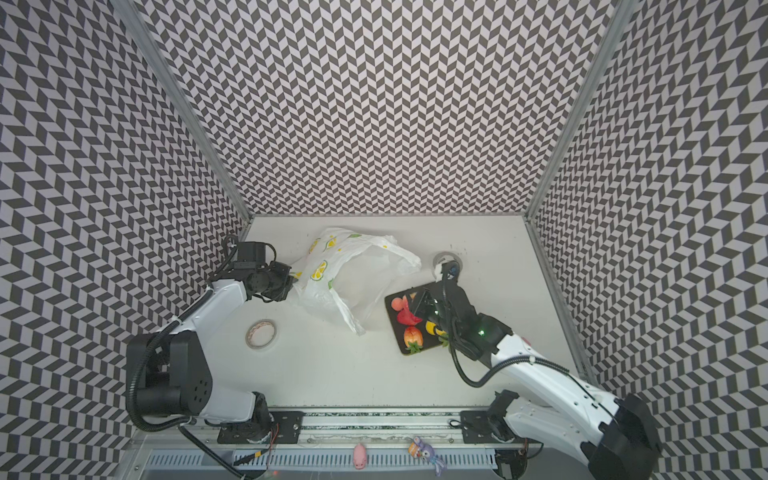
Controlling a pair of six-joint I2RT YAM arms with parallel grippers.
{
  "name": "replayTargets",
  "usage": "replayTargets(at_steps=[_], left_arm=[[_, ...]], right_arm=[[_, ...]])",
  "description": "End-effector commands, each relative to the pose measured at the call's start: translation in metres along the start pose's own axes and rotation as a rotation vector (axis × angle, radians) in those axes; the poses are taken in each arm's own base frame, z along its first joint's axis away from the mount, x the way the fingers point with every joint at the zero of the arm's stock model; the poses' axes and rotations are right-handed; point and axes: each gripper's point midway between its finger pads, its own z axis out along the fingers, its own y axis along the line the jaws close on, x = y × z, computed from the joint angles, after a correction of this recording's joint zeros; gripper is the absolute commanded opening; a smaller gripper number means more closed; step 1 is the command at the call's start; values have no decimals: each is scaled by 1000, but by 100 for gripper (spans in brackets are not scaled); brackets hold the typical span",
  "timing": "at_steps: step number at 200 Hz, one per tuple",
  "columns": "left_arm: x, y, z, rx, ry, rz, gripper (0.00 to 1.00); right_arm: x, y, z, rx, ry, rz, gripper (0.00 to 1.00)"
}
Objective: Take the fake fruits out of the plastic bag
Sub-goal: 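Lift the yellow-red peach out of the bag over the black tray, then lower the peach onto the black tray and open the right gripper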
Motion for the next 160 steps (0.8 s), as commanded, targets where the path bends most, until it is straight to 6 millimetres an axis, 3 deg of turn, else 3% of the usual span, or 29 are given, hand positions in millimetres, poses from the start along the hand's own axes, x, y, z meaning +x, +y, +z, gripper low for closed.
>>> replayTargets(at_steps=[1,34,60,83,124,160], left_arm=[[-7,-1,1,2,-26,10,0],[-5,1,3,0,-14,25,0],[-4,4,3,-7,-6,28,0],[-3,8,2,-24,-10,12,0],[-3,7,1,-26,-6,27,0],[-5,4,-1,-25,-15,42,0]], right_arm=[[-7,-38,1,94,-53,82,23],[-19,-54,18,97,-103,145,24],[-29,-52,31,88,-135,158,24],[-21,-62,47,125,-110,156,26],[-6,-60,68,113,-25,151,30],[3,-68,75,138,6,158,42]])
